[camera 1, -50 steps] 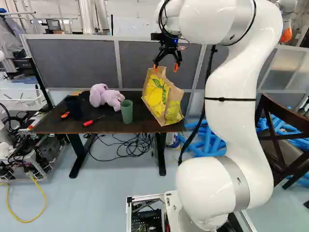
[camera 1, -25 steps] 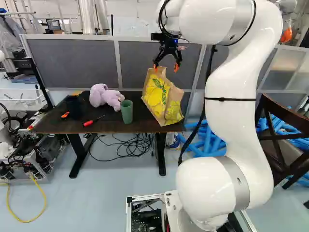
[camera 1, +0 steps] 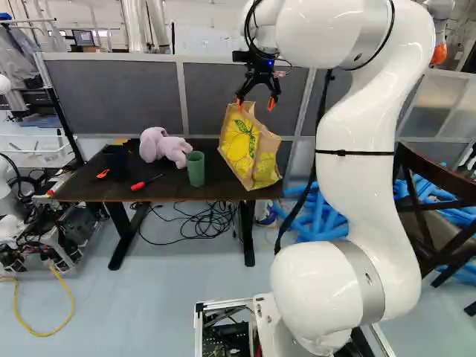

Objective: Pick up the bag on the ground and place it on the table

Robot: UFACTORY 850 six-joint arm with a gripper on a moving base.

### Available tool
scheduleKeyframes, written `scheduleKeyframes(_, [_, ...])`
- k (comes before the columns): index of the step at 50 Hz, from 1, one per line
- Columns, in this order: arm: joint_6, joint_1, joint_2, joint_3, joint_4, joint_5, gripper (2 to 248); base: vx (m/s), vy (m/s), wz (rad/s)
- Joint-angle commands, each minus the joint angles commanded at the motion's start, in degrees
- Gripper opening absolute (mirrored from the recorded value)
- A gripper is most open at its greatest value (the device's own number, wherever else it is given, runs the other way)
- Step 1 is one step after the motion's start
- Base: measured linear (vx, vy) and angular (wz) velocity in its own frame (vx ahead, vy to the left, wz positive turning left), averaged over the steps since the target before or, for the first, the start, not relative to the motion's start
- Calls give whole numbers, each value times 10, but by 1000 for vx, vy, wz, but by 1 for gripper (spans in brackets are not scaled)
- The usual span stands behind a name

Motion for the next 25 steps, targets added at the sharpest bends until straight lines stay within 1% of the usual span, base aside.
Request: scheduleKeyframes(25, [0, 0, 0, 0, 0, 0, 247, -99, 0, 5])
